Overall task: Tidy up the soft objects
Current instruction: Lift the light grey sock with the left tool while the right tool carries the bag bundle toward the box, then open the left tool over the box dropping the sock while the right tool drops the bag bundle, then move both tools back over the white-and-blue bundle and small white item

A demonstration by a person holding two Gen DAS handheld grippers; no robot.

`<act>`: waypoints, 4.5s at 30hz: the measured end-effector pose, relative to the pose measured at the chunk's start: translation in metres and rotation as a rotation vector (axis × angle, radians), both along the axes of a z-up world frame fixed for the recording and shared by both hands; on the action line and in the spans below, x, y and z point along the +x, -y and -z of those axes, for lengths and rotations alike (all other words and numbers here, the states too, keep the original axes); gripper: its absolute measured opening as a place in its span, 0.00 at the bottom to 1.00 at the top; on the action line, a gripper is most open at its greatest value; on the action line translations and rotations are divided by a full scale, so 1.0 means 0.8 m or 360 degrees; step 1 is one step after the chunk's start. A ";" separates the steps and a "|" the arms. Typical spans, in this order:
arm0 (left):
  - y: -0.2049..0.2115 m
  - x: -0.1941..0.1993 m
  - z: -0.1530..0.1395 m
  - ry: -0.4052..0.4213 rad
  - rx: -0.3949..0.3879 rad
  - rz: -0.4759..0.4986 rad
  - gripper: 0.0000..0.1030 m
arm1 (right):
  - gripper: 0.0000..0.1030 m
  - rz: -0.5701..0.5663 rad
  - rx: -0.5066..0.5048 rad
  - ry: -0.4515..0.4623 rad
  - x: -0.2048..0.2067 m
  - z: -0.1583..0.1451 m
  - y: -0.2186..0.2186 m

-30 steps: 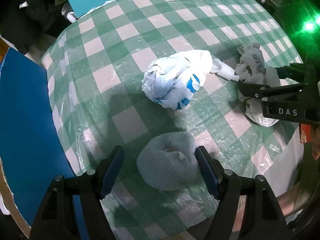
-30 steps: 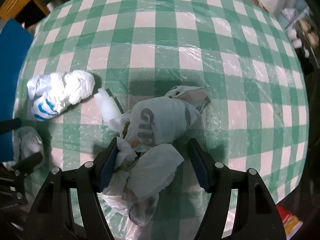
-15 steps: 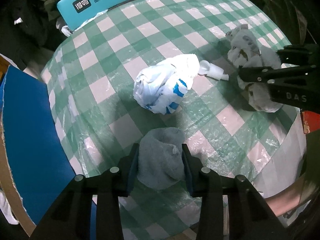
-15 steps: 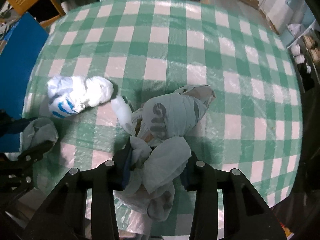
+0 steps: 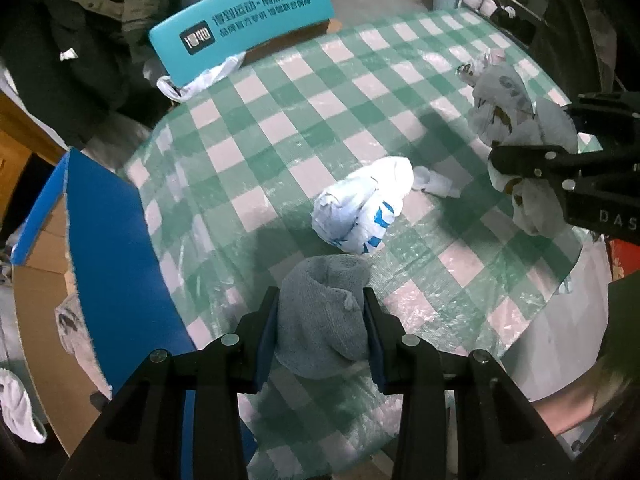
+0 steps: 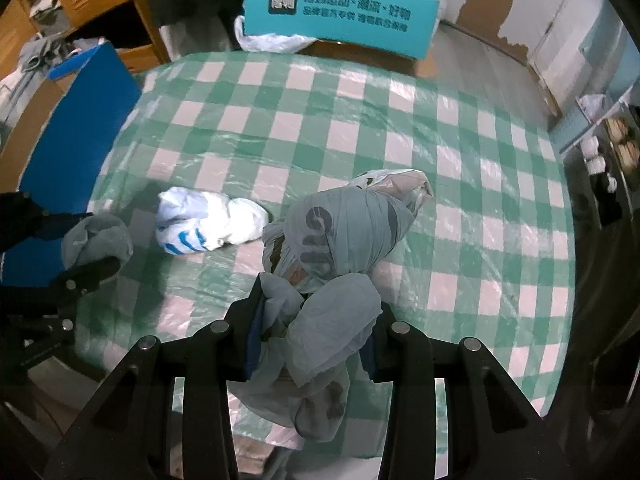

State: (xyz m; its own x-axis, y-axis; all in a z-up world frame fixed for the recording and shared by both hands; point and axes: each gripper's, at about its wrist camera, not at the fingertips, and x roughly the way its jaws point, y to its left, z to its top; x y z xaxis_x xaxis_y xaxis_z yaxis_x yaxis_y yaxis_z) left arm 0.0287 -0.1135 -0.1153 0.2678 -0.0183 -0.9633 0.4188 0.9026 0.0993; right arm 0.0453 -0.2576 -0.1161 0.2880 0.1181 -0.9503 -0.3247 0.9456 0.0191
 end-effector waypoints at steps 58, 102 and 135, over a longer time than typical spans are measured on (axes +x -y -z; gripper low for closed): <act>-0.195 -0.053 -0.111 0.0292 -0.0153 -0.0389 0.38 | 0.37 -0.0430 0.0156 0.0181 -0.022 -0.110 -0.227; -0.344 -0.063 -0.074 0.0234 -0.0155 -0.0789 0.53 | 0.64 -0.0734 0.0162 0.0119 -0.031 -0.092 -0.405; -0.215 -0.043 -0.091 0.0262 -0.0085 -0.0453 0.64 | 0.65 -0.0434 0.0157 0.0123 -0.009 -0.086 -0.245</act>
State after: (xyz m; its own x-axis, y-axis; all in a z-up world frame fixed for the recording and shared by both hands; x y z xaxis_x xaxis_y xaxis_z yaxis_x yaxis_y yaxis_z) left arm -0.0058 0.0585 -0.0425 0.4214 0.0303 -0.9064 0.1316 0.9868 0.0942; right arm 0.0378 -0.0614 -0.0472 0.3041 0.2915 -0.9069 -0.5707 0.8180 0.0716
